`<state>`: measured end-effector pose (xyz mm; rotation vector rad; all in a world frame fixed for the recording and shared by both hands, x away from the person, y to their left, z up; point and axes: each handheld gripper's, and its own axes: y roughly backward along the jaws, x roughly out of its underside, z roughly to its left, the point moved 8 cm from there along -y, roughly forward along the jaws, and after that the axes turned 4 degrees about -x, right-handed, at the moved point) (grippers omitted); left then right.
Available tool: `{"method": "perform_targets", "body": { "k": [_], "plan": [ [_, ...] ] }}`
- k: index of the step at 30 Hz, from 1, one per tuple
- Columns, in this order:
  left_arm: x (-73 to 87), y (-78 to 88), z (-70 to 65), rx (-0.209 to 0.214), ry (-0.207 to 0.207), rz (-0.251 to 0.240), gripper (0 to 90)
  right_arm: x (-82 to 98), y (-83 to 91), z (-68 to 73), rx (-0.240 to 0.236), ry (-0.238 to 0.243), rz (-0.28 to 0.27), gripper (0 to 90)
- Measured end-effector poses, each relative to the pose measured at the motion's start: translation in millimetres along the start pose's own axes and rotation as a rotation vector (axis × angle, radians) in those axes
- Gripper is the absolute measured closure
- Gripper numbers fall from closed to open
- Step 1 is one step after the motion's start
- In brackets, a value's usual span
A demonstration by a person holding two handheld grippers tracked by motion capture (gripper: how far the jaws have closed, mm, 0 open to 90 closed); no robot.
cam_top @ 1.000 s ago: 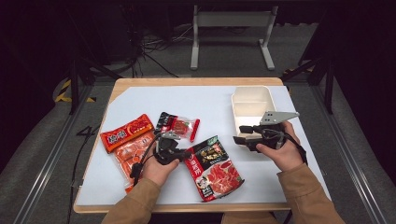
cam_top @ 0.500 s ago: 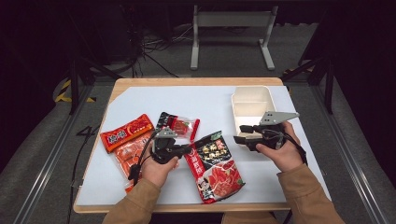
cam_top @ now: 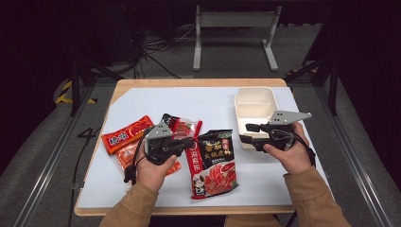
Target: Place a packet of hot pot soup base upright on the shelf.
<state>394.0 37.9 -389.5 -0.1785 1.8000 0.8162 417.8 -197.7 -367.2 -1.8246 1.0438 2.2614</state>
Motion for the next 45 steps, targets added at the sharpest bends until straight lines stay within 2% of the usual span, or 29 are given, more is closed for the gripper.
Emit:
{"method": "perform_targets", "body": {
  "k": [5, 12, 13, 18, 22, 23, 24, 26, 28, 30, 32, 39, 45],
  "plan": [
    [-7.9, 7.8, -5.2, -0.013, -0.031, -0.036, 86.7, -5.8, 4.7, 5.1, -0.013, 0.007, -0.018, 49.3],
    [-14.6, 16.9, -3.7, -0.037, -0.041, -0.086, 86.7, -12.7, 6.4, 14.6, -0.050, 0.000, -0.037, 49.2],
    [-15.1, 18.1, -3.8, -0.039, -0.039, -0.086, 86.6, -13.3, 5.6, 16.4, -0.058, 0.000, -0.037, 49.2],
    [-18.3, 19.9, -4.2, -0.057, -0.085, -0.087, 86.7, -17.1, -1.4, 24.9, -0.079, 0.011, -0.032, 49.2],
    [-19.5, 20.7, -5.5, -0.063, -0.097, -0.090, 86.7, -18.8, -10.9, 32.2, -0.094, 0.018, -0.013, 49.3],
    [-19.9, 20.9, -6.5, -0.062, -0.088, -0.095, 86.7, -19.1, -12.8, 33.2, -0.096, 0.018, -0.009, 49.7],
    [-20.8, 21.9, -6.3, -0.062, -0.099, -0.097, 86.6, -19.3, -15.3, 34.3, -0.096, 0.018, -0.002, 50.0],
    [-21.4, 22.2, -7.2, -0.060, -0.096, -0.101, 86.6, -19.3, -19.0, 35.5, -0.093, 0.018, 0.011, 50.9],
    [-23.3, 23.4, -8.6, -0.065, -0.113, -0.107, 86.6, -19.2, -24.4, 35.0, -0.078, 0.018, 0.039, 53.2],
    [-24.1, 23.6, -9.2, -0.069, -0.117, -0.111, 86.6, -19.7, -25.5, 35.1, -0.081, 0.014, 0.042, 53.4],
    [-25.5, 24.2, -10.8, -0.073, -0.123, -0.118, 86.6, -22.2, -27.8, 37.0, -0.104, -0.001, 0.046, 53.7],
    [-26.3, 24.6, -12.5, -0.065, -0.138, -0.127, 86.5, -28.5, -36.0, 42.4, -0.144, 0.009, 0.079, 54.7],
    [-26.6, 24.7, -14.9, -0.056, -0.140, -0.133, 86.5, -31.1, -42.0, 45.1, -0.178, 0.016, 0.126, 65.3]
  ]
}}
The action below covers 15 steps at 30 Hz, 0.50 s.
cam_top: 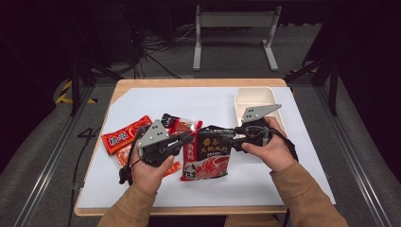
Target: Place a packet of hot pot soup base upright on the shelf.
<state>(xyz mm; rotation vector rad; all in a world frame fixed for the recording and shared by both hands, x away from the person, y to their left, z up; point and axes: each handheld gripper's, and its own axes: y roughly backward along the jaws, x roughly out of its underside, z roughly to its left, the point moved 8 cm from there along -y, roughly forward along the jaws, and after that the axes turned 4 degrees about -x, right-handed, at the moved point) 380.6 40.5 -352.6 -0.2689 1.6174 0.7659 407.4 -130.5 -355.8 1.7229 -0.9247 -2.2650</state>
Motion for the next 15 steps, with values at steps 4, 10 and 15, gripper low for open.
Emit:
{"method": "perform_targets", "body": {
  "k": [4, 10, 15],
  "plan": [
    [-0.5, 0.6, 1.4, 0.003, 0.004, -0.007, 86.5, -0.7, 0.4, -0.6, -0.008, 0.010, 0.026, 72.5],
    [-1.6, 2.7, 2.3, 0.008, 0.021, -0.022, 85.5, -7.6, 3.7, 0.6, 0.012, 0.070, 0.048, 77.1],
    [-2.8, 7.0, 5.9, 0.030, 0.066, -0.027, 80.9, -15.6, 6.4, 2.1, 0.020, 0.109, 0.044, 78.2]
  ]
}}
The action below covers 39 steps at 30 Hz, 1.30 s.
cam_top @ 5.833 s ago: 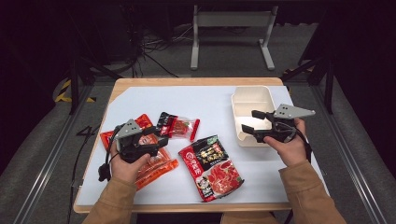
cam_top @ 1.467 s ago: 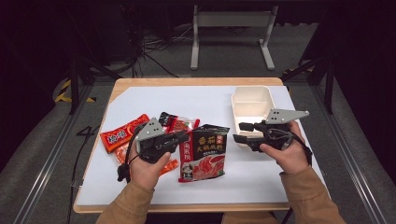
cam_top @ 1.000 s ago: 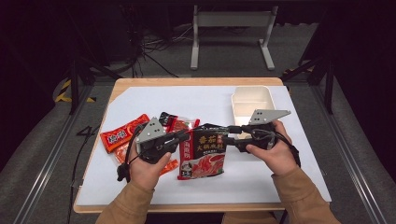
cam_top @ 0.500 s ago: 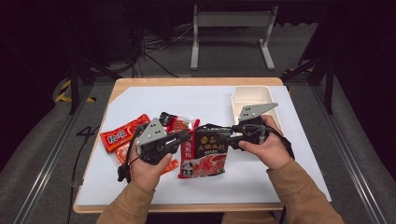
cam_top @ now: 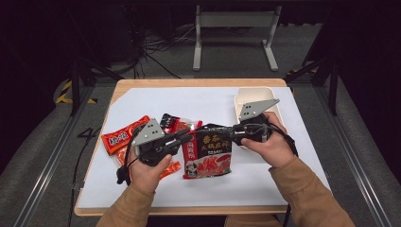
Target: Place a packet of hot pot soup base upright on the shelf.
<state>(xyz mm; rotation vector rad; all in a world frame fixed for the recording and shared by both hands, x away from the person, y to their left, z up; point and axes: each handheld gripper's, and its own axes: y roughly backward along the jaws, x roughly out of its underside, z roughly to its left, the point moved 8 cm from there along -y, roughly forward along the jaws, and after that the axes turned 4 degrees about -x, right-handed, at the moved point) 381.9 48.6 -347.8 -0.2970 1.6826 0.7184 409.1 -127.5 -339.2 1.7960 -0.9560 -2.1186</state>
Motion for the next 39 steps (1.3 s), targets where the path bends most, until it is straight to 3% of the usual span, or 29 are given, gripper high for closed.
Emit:
{"method": "perform_targets", "body": {
  "k": [6, 8, 14, 29, 39],
  "plan": [
    [-1.1, 7.3, 4.0, 0.019, 0.045, -0.010, 62.4, -9.8, 5.2, -2.3, -0.005, 0.018, -0.001, 78.8],
    [-2.6, 11.4, 7.2, 0.008, 0.046, -0.015, 54.5, -12.8, 8.2, -4.8, 0.001, 0.025, -0.002, 78.8],
    [-2.1, 19.4, 15.9, -0.024, 0.049, -0.006, 44.9, -22.5, 18.6, -15.4, 0.033, 0.047, -0.019, 78.8],
    [10.3, 30.8, 35.2, -0.110, 0.070, 0.036, 37.7, -50.5, 49.5, -44.4, 0.104, 0.077, -0.086, 78.8],
    [18.8, 32.4, 49.3, -0.148, 0.087, 0.059, 34.9, -59.3, 68.3, -75.0, 0.169, 0.068, -0.137, 78.7]
  ]
}}
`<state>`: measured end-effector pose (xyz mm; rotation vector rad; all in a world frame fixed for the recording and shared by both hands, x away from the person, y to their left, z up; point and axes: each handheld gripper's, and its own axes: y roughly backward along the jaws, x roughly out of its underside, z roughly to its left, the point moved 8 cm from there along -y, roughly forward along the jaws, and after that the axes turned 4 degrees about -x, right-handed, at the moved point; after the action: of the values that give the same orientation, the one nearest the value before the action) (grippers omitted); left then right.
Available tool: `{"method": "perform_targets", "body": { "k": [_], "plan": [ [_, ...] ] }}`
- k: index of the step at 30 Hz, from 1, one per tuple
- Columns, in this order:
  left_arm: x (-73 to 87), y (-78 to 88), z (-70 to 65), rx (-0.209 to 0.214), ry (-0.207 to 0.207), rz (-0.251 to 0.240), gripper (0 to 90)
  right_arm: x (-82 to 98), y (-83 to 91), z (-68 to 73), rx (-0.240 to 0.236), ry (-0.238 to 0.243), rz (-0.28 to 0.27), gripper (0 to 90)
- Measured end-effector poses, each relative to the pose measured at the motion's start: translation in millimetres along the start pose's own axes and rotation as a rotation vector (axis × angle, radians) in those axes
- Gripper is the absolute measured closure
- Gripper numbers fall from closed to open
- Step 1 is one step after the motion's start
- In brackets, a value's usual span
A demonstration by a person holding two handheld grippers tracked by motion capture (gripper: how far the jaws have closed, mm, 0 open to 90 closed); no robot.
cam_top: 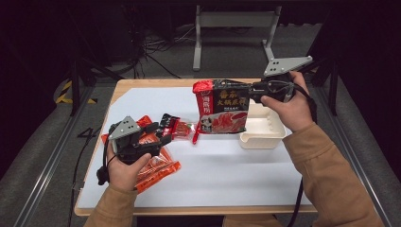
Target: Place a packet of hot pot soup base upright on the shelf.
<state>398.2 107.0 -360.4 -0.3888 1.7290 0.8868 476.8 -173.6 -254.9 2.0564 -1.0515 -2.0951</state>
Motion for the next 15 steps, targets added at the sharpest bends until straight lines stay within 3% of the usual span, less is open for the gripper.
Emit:
{"method": "perform_targets", "body": {
  "k": [15],
  "plan": [
    [5.8, 1.2, 17.2, -0.037, 0.027, 0.009, 32.4, 1.1, 16.2, -53.0, 0.113, -0.006, -0.022, 78.7]
  ]
}}
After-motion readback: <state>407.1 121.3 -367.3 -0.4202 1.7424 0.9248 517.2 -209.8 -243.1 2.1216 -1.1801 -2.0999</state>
